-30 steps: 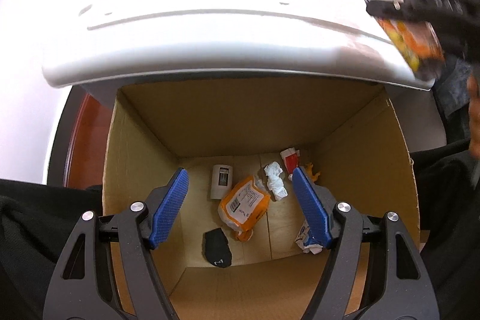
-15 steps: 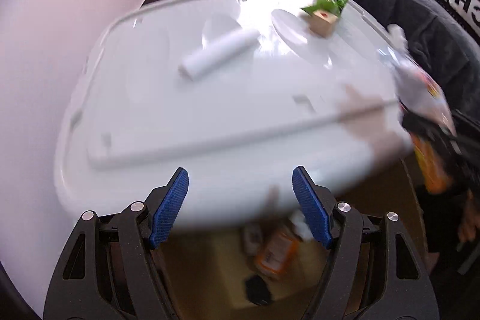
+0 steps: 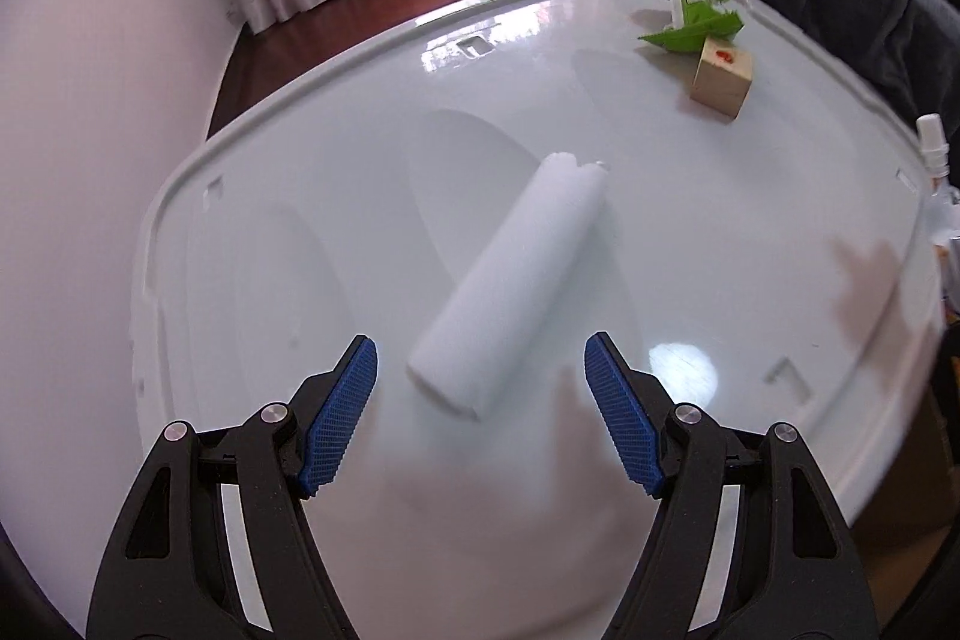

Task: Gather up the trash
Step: 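Grasp the white foam roll with the left tool while the right holds the pouch, then move both tools over the box and release the foam roll and pouch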

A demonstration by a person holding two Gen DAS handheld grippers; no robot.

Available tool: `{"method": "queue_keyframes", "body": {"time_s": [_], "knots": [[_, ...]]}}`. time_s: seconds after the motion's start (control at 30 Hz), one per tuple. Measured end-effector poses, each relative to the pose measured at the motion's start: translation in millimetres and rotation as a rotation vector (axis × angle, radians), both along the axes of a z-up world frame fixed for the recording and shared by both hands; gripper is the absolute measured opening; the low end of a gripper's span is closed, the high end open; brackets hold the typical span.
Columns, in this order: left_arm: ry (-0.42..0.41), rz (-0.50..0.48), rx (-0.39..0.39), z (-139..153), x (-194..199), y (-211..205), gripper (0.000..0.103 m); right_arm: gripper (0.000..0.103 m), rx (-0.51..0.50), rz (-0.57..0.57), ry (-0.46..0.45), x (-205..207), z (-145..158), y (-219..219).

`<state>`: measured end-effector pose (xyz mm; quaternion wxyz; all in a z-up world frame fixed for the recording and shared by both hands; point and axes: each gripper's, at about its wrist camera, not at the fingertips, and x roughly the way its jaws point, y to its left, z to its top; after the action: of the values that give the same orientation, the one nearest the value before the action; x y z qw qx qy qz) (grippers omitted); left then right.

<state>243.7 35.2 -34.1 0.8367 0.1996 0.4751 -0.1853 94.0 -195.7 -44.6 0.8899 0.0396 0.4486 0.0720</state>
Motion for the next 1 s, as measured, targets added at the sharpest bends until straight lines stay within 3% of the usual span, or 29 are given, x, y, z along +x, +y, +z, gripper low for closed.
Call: {"method": "queue_keyframes", "body": {"time_s": [0.17,0.27,0.37,0.4,0.43,0.57,0.8,0.93,1.0], "knots": [[0.042,-0.069,-0.02,-13,16,-7,0.07,0.038,0.011,-0.008,0.013,3,-3,-2],[0.006,-0.111,-0.018,-16,19,-13,0.07,0.038,0.01,-0.006,0.013,4,-3,-2],[0.027,-0.115,-0.067,-18,26,-11,0.069,0.038,0.011,-0.007,0.019,6,-5,-2],[0.043,-0.116,-0.094,-18,27,-10,0.052,0.038,0.014,-0.009,0.02,6,-5,-2],[0.057,-0.118,-0.124,-18,27,-8,0.043,0.038,0.018,-0.01,0.022,7,-6,-2],[-0.033,-0.106,-0.063,-19,12,-17,0.038,0.038,0.027,-0.013,0.023,8,-6,-3],[-0.094,0.057,0.02,-19,-8,-33,0.027,0.038,0.023,-0.002,0.014,9,-5,0],[-0.061,0.198,-0.023,-11,-9,-25,0.022,0.038,0.031,-0.01,0.001,6,-2,-1],[-0.013,0.284,-0.1,-4,-3,-15,0.021,0.038,0.037,-0.016,-0.005,3,0,-3]]}}
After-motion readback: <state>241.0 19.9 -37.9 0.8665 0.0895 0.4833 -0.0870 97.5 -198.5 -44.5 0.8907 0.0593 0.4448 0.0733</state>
